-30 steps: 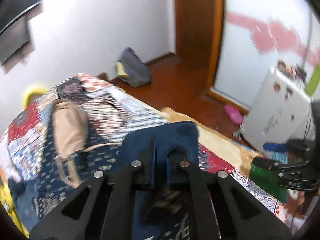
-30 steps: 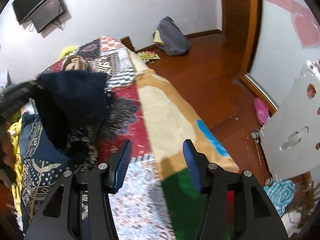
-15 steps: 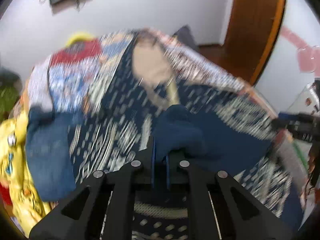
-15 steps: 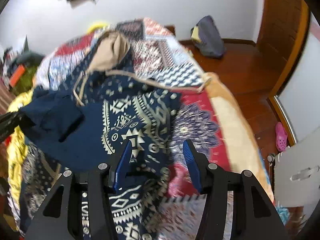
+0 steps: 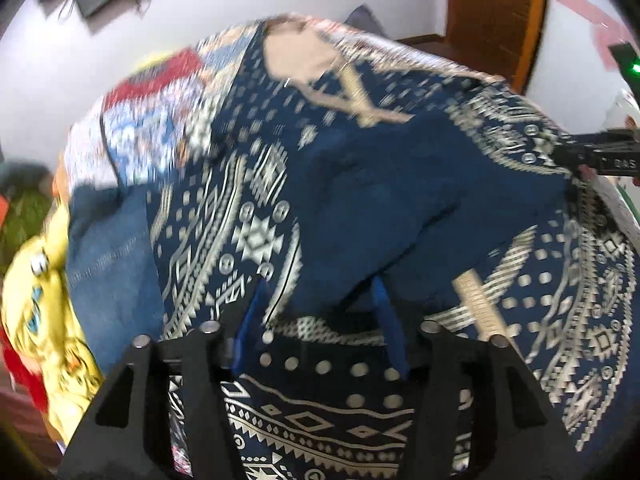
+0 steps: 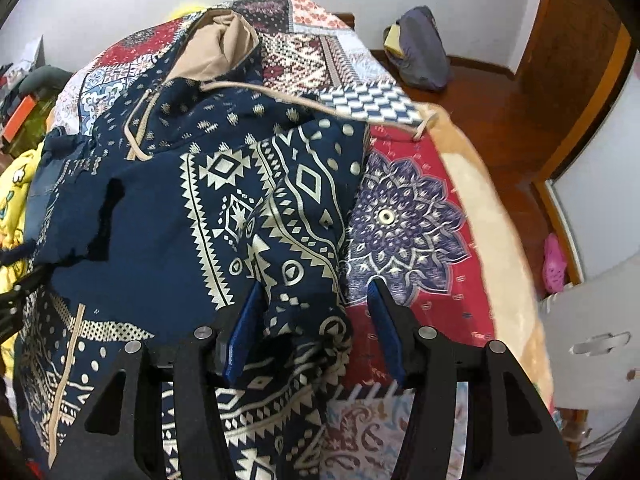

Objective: Fold large clothes

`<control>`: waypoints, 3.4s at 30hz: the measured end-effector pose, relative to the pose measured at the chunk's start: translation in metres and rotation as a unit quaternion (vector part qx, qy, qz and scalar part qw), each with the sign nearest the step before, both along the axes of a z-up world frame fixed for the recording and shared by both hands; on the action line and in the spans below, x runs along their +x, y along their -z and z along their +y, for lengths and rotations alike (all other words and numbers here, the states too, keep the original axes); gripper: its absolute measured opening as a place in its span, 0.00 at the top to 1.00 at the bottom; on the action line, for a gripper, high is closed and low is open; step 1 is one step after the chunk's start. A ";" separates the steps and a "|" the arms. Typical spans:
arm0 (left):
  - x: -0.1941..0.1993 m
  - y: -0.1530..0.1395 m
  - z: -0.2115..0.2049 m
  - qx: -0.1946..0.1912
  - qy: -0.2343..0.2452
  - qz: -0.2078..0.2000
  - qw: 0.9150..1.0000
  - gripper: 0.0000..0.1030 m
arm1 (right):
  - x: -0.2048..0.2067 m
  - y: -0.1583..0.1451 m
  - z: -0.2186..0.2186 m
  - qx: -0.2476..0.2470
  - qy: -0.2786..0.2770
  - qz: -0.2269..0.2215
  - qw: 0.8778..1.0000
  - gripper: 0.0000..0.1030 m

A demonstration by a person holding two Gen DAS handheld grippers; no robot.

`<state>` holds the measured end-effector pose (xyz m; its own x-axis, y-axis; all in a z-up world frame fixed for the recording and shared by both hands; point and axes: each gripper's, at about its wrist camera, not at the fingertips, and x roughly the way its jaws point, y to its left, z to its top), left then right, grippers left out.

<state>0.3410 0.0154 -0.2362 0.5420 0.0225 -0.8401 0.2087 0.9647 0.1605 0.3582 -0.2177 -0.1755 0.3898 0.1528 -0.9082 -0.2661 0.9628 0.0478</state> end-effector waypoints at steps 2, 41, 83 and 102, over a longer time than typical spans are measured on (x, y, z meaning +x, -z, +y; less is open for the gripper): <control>-0.001 -0.006 -0.017 0.024 0.022 -0.023 0.999 0.39 | -0.004 -0.006 0.001 -0.003 -0.004 -0.008 1.000 0.51; 0.016 0.011 0.155 -0.259 -0.181 -0.024 0.949 0.88 | 0.015 0.024 0.001 0.029 0.029 0.029 0.999 0.49; 0.104 -0.103 0.059 -0.041 -0.042 -0.135 0.989 0.24 | 0.093 -0.089 0.110 0.062 -0.071 -0.117 0.989 0.37; 0.265 0.036 0.077 -0.134 -0.143 -0.002 0.981 0.24 | 0.235 0.060 0.146 0.113 0.029 0.068 0.991 0.37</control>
